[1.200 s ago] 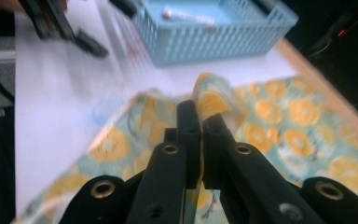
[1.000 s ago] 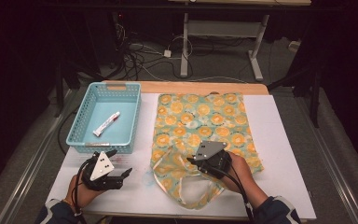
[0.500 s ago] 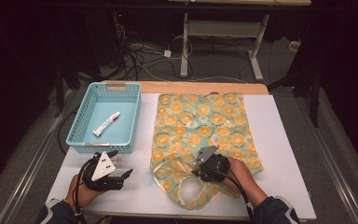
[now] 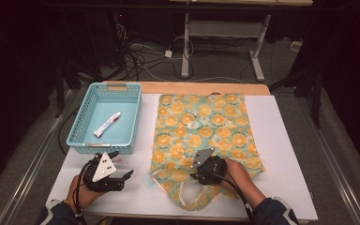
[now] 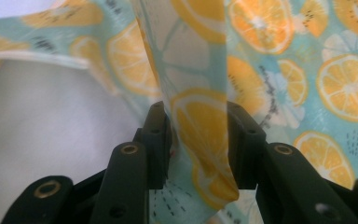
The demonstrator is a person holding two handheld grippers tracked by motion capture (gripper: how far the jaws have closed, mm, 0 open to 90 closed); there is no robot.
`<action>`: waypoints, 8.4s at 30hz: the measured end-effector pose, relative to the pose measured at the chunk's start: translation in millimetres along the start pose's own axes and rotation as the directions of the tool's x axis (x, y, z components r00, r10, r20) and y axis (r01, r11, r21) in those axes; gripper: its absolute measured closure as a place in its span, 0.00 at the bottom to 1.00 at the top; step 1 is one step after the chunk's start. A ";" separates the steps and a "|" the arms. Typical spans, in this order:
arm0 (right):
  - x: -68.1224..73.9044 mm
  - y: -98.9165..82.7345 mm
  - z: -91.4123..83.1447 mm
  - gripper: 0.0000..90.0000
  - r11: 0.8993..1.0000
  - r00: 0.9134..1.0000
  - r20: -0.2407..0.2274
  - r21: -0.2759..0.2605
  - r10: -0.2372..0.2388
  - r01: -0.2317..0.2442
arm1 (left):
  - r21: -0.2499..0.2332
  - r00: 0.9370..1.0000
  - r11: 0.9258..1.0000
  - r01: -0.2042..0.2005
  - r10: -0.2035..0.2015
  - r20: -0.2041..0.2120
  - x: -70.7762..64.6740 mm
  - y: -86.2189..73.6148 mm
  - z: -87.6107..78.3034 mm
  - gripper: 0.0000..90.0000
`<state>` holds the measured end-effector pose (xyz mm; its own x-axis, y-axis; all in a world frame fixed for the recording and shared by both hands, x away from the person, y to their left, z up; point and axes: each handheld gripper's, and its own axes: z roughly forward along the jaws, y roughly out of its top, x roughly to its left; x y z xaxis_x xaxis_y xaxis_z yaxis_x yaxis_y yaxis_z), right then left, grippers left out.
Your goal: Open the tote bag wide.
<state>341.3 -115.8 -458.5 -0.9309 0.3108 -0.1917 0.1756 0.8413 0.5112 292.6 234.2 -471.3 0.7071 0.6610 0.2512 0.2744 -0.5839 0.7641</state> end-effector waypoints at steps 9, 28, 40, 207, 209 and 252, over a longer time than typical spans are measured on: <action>-6.6 1.0 10.9 0.97 0.999 0.999 -0.016 0.006 0.045 -0.045 | 0.007 1.000 1.000 0.001 -0.001 0.006 0.6 0.0 1.4 0.21; -38.2 73.0 -26.5 0.99 0.978 0.966 0.207 -0.171 0.153 -0.118 | -0.106 0.998 0.993 0.051 -0.055 -0.029 17.4 17.8 -13.4 0.21; -54.9 103.6 -69.2 1.00 0.959 0.931 0.314 -0.262 0.188 -0.105 | -0.119 0.983 0.984 0.130 -0.143 -0.114 48.0 34.4 -27.0 0.21; -57.0 52.8 -71.2 1.00 0.882 0.910 0.206 -0.392 0.359 -0.259 | -0.231 0.983 0.968 -0.101 0.132 0.126 -31.5 132.2 26.6 0.43; -54.2 50.6 -71.1 0.99 0.884 0.915 0.197 -0.391 0.353 -0.256 | -0.219 0.988 0.970 -0.103 0.126 0.092 -26.8 125.2 22.6 0.38; 3.7 -73.9 -115.4 0.38 0.888 0.935 0.170 -0.402 0.311 -0.223 | 0.034 0.967 0.986 -0.164 0.153 0.206 -11.9 80.9 55.2 0.62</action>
<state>287.9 -227.8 -400.3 -0.7611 0.6279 -0.1626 0.2348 0.5004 0.8334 342.4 153.1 -445.3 0.8596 0.4523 0.2378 0.1768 -0.6998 0.6921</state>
